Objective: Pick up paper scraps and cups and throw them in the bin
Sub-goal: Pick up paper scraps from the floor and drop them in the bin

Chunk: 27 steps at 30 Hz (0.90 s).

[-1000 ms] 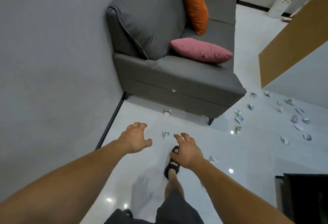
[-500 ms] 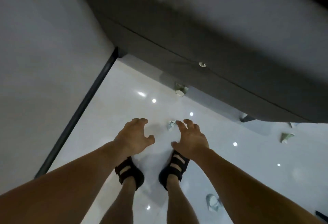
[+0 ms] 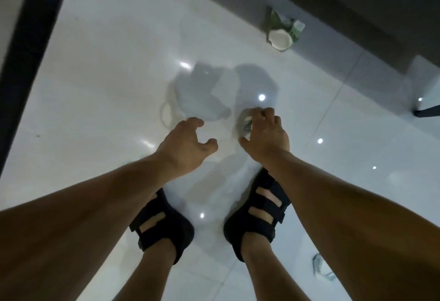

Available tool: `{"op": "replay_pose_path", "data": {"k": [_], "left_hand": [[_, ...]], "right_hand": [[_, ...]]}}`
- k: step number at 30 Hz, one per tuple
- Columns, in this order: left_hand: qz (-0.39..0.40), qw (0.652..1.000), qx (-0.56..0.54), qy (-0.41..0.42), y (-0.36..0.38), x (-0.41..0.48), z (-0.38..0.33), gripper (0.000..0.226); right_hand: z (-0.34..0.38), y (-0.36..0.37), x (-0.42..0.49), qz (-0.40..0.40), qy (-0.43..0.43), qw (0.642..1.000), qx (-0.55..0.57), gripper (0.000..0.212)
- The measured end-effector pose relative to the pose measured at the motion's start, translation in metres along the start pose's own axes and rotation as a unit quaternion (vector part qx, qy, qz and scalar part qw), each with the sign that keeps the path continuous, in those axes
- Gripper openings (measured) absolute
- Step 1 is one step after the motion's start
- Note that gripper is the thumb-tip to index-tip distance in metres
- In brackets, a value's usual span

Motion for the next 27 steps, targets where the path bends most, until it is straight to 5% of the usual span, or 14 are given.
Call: {"op": "replay_pose_path", "data": {"k": [5, 10, 14, 19, 23, 27], "left_hand": [[0.008, 0.995, -0.087, -0.037, -0.004, 0.008, -0.014, 0.064], [0.059, 0.967, -0.242, -0.061, -0.017, 0.005, -0.042, 0.063], [0.06, 0.968, -0.244, -0.016, -0.026, 0.011, -0.055, 0.034], [-0.022, 0.977, -0.208, -0.036, -0.034, 0.026, -0.038, 0.022], [-0.068, 0.983, -0.166, -0.043, -0.038, 0.035, -0.014, 0.021], [-0.065, 0.989, -0.132, -0.001, -0.034, 0.047, 0.0, 0.017]], "right_hand": [[0.012, -0.008, -0.004, -0.019, -0.047, 0.993, 0.108, 0.075], [0.046, -0.05, -0.027, -0.074, -0.227, 0.948, 0.21, 0.085], [0.055, -0.069, -0.024, -0.072, -0.271, 0.932, 0.231, 0.09], [0.025, -0.08, 0.021, -0.055, -0.244, 0.961, 0.121, 0.101], [0.0, -0.103, 0.078, -0.185, -0.113, 0.976, -0.016, 0.093], [0.001, -0.113, 0.124, -0.153, -0.012, 0.987, -0.044, 0.082]]}}
Point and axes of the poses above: each hand's wrist, its own x-axis towards the middle knuckle, its own y-axis out of the palm, z = x × y, the point moved 2 cm from there along x, towards the middle knuckle, and after that the axes turned 1 degree about -y, right-handed, at the moved point
